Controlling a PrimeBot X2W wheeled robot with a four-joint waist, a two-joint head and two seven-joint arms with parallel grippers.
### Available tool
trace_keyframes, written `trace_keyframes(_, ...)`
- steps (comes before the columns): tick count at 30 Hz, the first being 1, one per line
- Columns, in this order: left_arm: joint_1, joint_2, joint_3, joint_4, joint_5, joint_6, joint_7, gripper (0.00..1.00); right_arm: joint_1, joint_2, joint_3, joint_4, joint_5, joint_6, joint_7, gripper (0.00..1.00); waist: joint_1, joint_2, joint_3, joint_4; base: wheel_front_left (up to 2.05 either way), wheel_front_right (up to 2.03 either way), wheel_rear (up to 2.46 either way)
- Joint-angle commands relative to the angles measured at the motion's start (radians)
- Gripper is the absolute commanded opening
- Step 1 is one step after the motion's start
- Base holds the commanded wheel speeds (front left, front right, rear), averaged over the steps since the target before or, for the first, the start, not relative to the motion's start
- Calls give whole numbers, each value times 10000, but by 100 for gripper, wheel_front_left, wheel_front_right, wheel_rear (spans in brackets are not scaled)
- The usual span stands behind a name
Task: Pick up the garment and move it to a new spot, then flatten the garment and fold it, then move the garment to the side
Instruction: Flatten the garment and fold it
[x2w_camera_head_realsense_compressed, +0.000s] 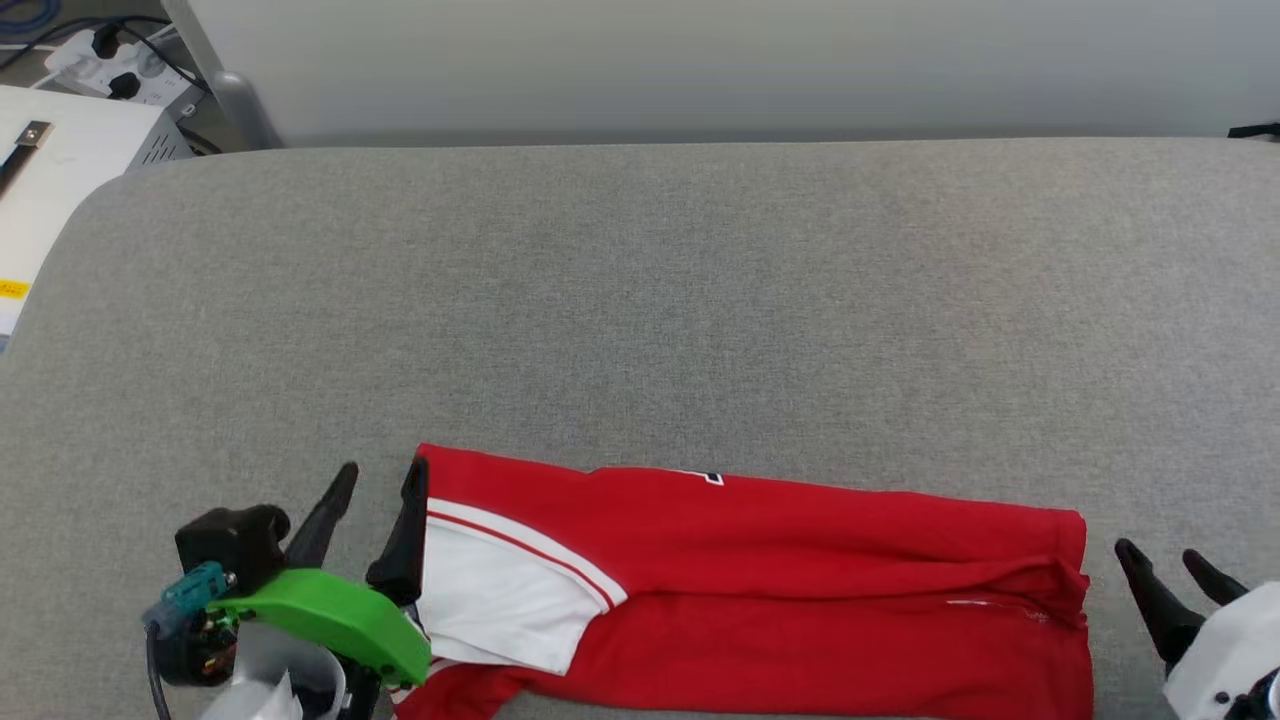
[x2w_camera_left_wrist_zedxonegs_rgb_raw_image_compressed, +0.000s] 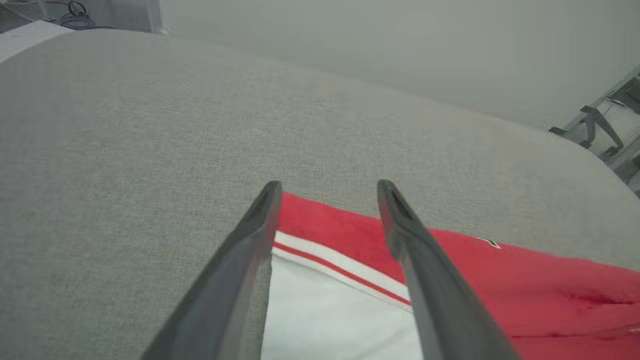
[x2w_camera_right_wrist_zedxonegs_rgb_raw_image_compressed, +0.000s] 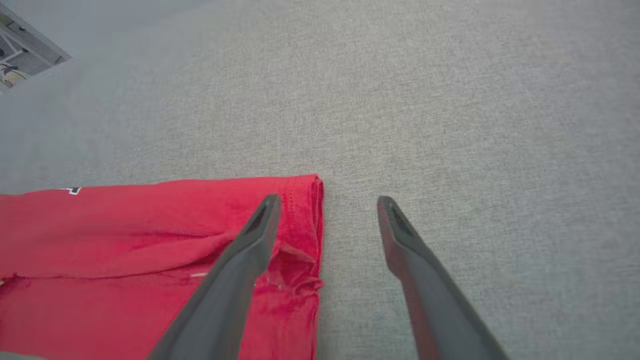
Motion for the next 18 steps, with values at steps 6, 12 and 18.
trace_keyframes(6,-594,-299,-66,-318,1053,368,-1095,100,-172,-431,-195,-36,98,-7,1503,100,1,-1,151,155,0,0,0)
trace_keyframes(12,-898,-667,-191,-512,1590,562,-1448,100,-419,-451,235,60,288,-7,2353,100,1,-1,535,426,0,0,0)
trace_keyframes(18,-1018,-914,-316,-687,1956,712,-1561,100,-240,-186,874,534,654,-7,3036,100,1,-1,854,662,0,0,0)
